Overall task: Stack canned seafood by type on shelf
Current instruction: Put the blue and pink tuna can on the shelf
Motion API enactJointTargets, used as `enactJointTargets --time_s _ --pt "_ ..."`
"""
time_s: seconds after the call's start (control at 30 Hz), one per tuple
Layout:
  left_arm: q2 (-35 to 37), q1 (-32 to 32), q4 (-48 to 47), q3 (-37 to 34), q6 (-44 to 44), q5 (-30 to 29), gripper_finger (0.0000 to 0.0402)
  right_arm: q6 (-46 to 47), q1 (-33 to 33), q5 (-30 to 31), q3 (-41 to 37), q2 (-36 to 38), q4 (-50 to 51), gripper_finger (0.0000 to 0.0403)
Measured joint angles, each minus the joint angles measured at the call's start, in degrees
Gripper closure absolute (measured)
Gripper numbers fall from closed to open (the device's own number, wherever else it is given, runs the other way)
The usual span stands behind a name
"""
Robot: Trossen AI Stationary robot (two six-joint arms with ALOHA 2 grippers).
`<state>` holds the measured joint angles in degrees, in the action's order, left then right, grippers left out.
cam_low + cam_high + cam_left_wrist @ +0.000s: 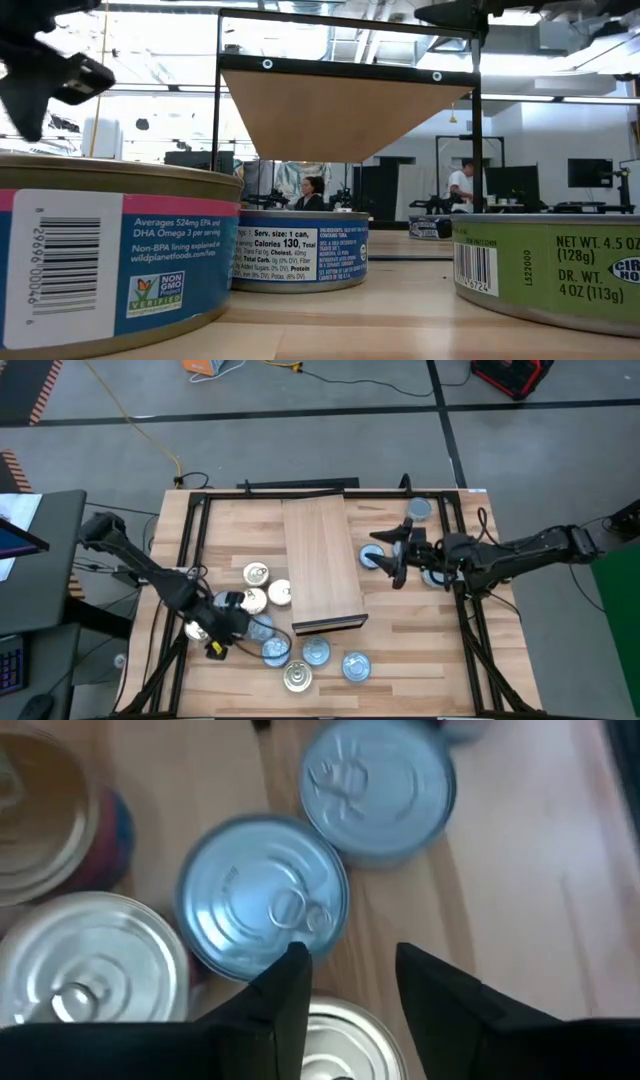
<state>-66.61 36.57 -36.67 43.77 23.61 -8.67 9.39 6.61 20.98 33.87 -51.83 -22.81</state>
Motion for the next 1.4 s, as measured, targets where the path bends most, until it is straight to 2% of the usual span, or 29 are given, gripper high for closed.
enactJointTargets --time_s 0.2,0.4,0.53,0.67,0.77,0.9,1.13,1.23,1.4 --pt "-4.1 3.5 -1.5 0.0 5.6 0.0 0.0265 -0.2 1.5 0.1 0.0 0.0 0.1 0.0085" --pt "-4.7 3.5 -7.4 0.0 14.3 2.6 0.0272 -0.5 1.4 0.2 0.0 0.0 0.3 0.0085" --pt "-4.5 3.1 -12.2 0.0 15.9 -1.5 0.0277 -0.6 0.4 0.2 0.0 0.0 0.4 0.0085" --pt "-4.5 0.2 -15.3 0.0 17.7 -2.1 0.0282 -0.6 -0.5 0.2 0.0 0.0 0.4 0.0085" --pt "-4.5 -2.8 -17.5 0.0 17.4 -2.3 0.0288 -0.6 -1.0 0.2 0.0 0.0 0.4 0.0085" --pt "-4.5 -8.1 -18.4 0.0 13.5 -7.1 0.0297 -0.6 -1.9 0.2 0.0 0.0 0.2 0.0085" --pt "-4.3 -21.8 -17.0 0.0 1.3 -8.4 0.0309 -0.9 -2.3 0.1 0.0 0.0 0.0 0.0085" --pt "-3.9 -29.2 -16.0 0.0 -4.6 -7.1 0.0315 -1.0 -2.3 0.0 0.0 0.0 0.0 0.0085" --pt "-2.8 -40.6 -13.6 0.0 -14.1 0.5 0.0323 -1.8 -2.3 0.0 0.0 0.0 0.0 0.0085"
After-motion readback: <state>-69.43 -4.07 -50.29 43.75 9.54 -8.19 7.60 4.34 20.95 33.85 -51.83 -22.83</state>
